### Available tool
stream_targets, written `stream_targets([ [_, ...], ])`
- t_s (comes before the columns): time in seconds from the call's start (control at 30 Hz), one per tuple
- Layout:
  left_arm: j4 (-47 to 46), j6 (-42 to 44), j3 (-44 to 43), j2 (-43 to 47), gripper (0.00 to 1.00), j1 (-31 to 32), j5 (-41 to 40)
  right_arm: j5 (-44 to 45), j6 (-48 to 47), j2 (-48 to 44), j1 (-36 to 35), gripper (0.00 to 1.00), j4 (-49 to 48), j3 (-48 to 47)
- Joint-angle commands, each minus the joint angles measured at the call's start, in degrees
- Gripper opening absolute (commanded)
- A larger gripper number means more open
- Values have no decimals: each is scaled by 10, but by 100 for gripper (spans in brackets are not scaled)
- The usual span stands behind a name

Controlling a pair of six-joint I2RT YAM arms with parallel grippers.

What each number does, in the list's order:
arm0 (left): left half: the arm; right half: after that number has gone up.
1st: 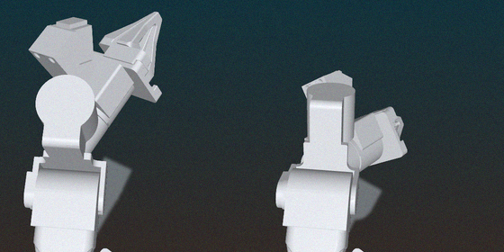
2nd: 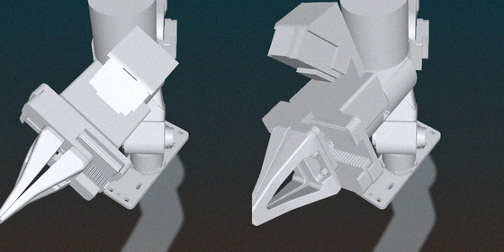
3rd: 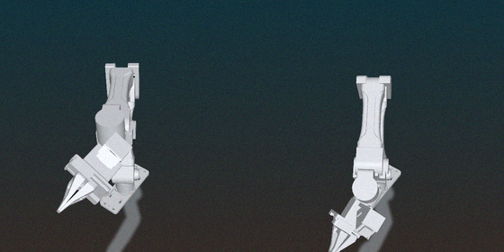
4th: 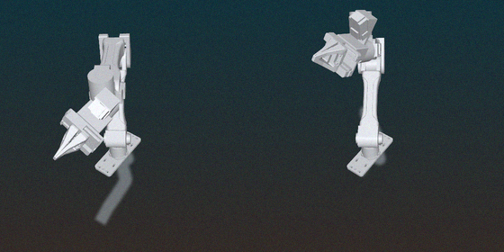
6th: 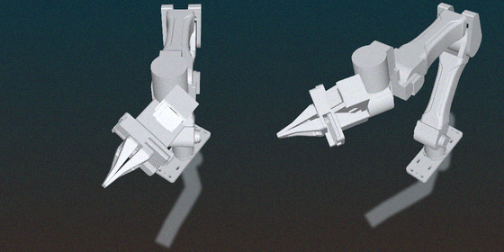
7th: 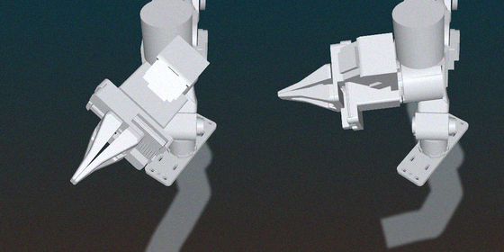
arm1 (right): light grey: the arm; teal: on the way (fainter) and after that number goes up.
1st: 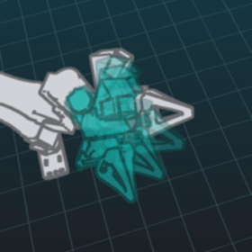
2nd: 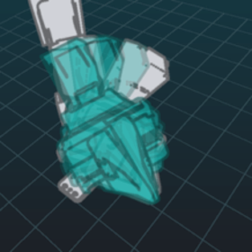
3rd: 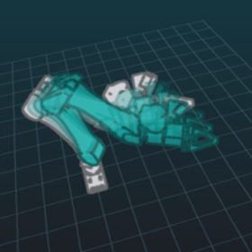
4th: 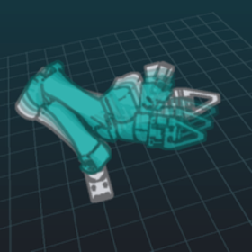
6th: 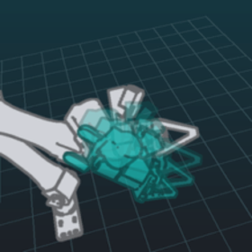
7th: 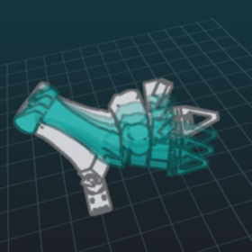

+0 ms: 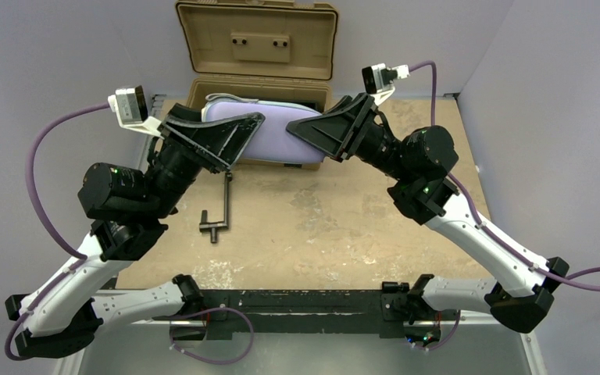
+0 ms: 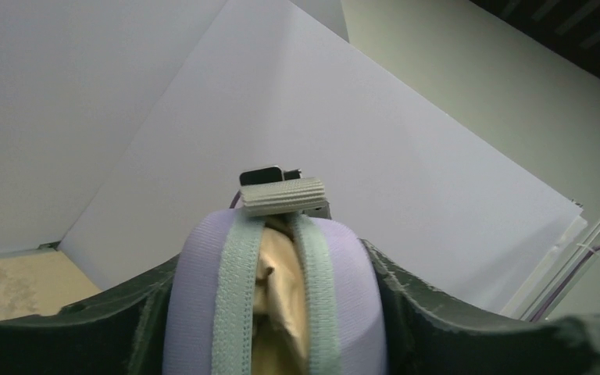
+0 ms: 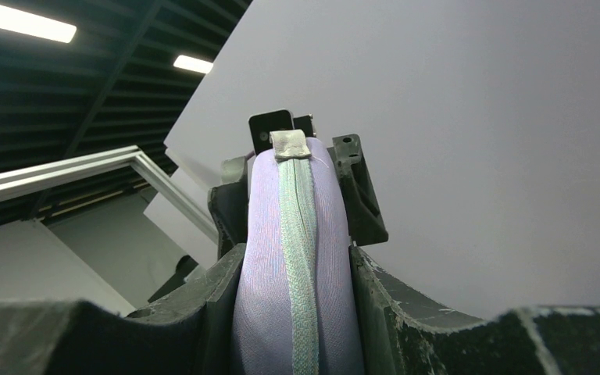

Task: Open the umbrella

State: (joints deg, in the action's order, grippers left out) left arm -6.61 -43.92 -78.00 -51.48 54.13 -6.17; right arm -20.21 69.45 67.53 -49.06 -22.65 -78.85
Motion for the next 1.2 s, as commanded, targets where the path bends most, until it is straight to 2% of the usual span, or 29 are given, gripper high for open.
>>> stream_targets([
  [0.0,-35,7,-20,-19,49,0,23,-35,13,-9,1,0,-96,-29],
  [0.03,-35,8,-23,-22,40,0,26,-35,13,-11,1,0,-100,-27],
  [0.13,-22,11,-35,-28,3,0,32,-37,11,-16,1,0,-110,-20],
  [0.2,-14,12,-40,-27,0,-1,29,-49,5,-20,2,0,-124,-15],
  [0.23,-12,12,-40,-25,0,0,26,-54,-4,-19,2,5,-117,-19],
  [0.27,-11,13,-40,-21,0,0,23,-54,-23,-16,3,24,-99,-31],
  [0.3,-11,14,-39,-19,0,0,19,-53,-58,-13,2,52,-73,-44],
  [0.33,-10,14,-40,-14,0,0,13,-50,-85,-10,3,68,-42,-60],
  [0.37,-8,16,-42,-12,0,0,8,-40,-120,-7,3,77,-1,-78],
  [0.43,3,20,-48,-7,0,-1,2,-10,-194,-6,4,83,80,-109],
  [0.57,30,30,-63,1,0,0,-16,65,-322,-39,4,86,174,-106],
  [0.73,75,44,-84,6,0,0,-30,127,-435,-100,4,86,207,-37],
  [0.93,161,89,-137,-1,0,0,-28,141,-543,-178,3,85,167,77],
  [1.07,178,104,-151,-6,0,0,-24,128,-592,-198,-4,82,155,123],
  [1.17,188,111,-162,-11,0,0,-19,166,-629,-210,-33,80,147,147],
])
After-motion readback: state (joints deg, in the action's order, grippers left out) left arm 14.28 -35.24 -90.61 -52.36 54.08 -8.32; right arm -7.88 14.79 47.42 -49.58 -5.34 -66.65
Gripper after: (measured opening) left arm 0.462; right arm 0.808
